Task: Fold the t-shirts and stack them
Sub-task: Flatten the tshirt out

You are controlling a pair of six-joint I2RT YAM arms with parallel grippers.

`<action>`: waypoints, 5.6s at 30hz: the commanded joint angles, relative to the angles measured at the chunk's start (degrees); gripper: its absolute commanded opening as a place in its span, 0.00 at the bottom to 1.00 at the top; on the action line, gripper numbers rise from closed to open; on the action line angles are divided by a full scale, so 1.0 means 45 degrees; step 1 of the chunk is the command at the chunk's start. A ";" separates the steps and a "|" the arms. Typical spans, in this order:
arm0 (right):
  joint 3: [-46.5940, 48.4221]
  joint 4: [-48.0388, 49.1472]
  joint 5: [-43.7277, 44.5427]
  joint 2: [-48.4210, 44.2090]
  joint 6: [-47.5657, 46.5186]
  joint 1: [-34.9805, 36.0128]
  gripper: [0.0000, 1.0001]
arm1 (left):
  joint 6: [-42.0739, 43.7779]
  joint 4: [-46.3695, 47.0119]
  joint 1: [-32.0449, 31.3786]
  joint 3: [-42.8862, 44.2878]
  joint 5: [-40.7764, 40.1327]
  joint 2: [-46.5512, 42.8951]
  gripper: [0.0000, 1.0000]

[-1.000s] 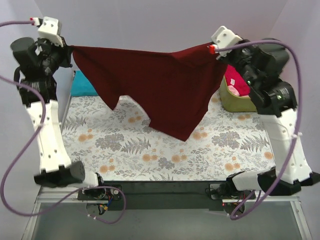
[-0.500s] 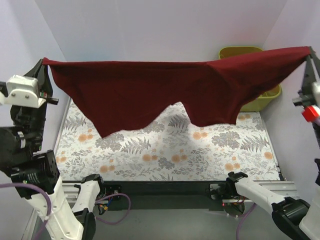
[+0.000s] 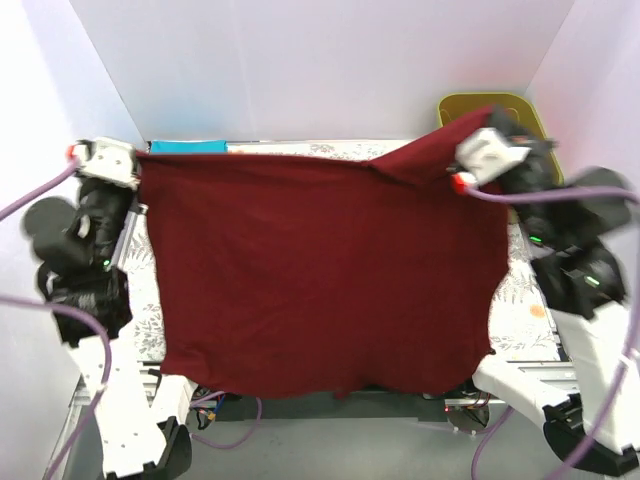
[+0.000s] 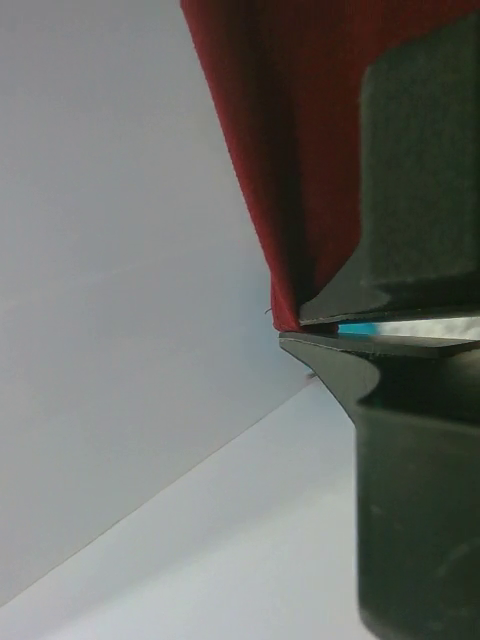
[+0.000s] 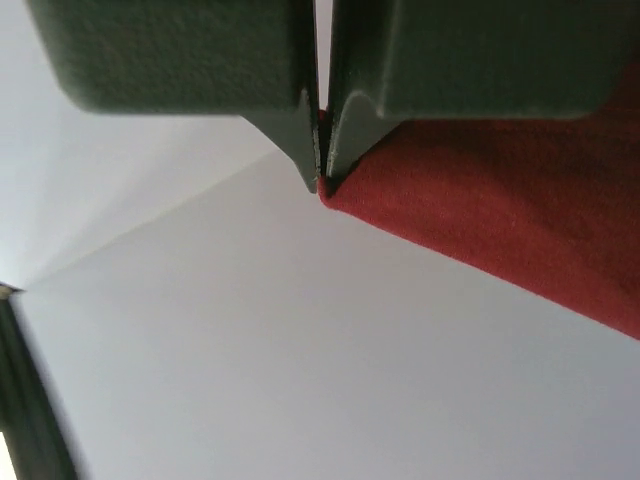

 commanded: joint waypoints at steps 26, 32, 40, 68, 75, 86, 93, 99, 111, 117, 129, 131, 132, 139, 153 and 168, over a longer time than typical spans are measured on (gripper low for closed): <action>-0.4747 0.5846 -0.1346 0.9100 0.0465 -0.1965 0.01 | 0.0755 0.2449 -0.0610 -0.3202 0.1507 1.1925 0.00; -0.3634 0.5846 -0.1463 1.0683 0.0603 -0.2414 0.01 | 0.0912 0.2488 -0.1236 -0.1641 0.0785 1.3821 0.00; -0.2110 0.5478 -0.1522 1.2499 0.0876 -0.2512 0.01 | 0.0443 0.2606 -0.1256 0.0061 0.0178 1.5678 0.00; -0.4626 0.0301 -0.2693 0.7640 0.1364 -0.2493 0.01 | 0.6319 0.0829 -0.1080 -0.3120 0.1701 1.1482 0.01; -0.5603 -0.0540 -0.3025 0.6273 0.1540 -0.2434 0.01 | 0.8155 0.0030 -0.0787 -0.4136 0.2053 1.0309 0.01; -0.8161 -0.1497 -0.3455 0.4572 0.1501 -0.2278 0.01 | 1.0324 -0.0812 -0.0748 -0.6031 0.1878 0.9292 0.01; -0.9490 -0.1966 -0.3788 0.3713 0.1697 -0.1712 0.01 | 1.0560 -0.0812 -0.0729 -0.6266 0.1507 0.9545 0.01; -1.0076 -0.2395 -0.3846 0.3400 0.1872 -0.1263 0.01 | 1.0599 -0.0852 -0.0729 -0.6090 0.1448 0.9760 0.01; -1.0585 -0.2766 -0.3554 0.3458 0.2029 -0.0540 0.01 | 1.0870 -0.1201 -0.0729 -0.6148 0.1331 0.9761 0.07; -0.9650 -0.4309 -0.3666 0.2621 0.1347 -0.1280 0.63 | 1.0795 -0.3713 0.0188 -0.4669 0.2734 0.9642 0.34; -0.5059 -0.4799 -0.4160 0.8005 0.3903 -0.2415 0.27 | 0.4626 -0.3042 -0.0590 -0.1891 0.3734 1.2025 0.34; -0.4786 -0.4701 -0.3809 0.8631 0.3943 -0.2395 0.22 | 0.4019 -0.2883 -0.0747 -0.2085 0.3423 1.2415 0.33; -0.4513 -0.4681 -0.3710 0.9195 0.4001 -0.2415 0.22 | 0.3592 -0.2709 -0.0883 -0.2221 0.3363 1.2630 0.31; -0.3594 -0.4135 -0.2520 1.1444 0.4099 -0.2395 0.20 | 0.2008 -0.1458 -0.1002 -0.3199 0.1880 1.3586 0.28; 0.1499 -0.3431 -0.0330 1.6172 0.3904 -0.2454 0.19 | 0.1088 -0.2315 -0.0573 0.0528 -0.0389 1.7221 0.19; -0.1616 -0.7293 -0.5641 0.9652 0.5660 -0.2395 0.36 | 0.1012 -0.1324 -0.4449 -0.2804 0.5470 1.0935 0.50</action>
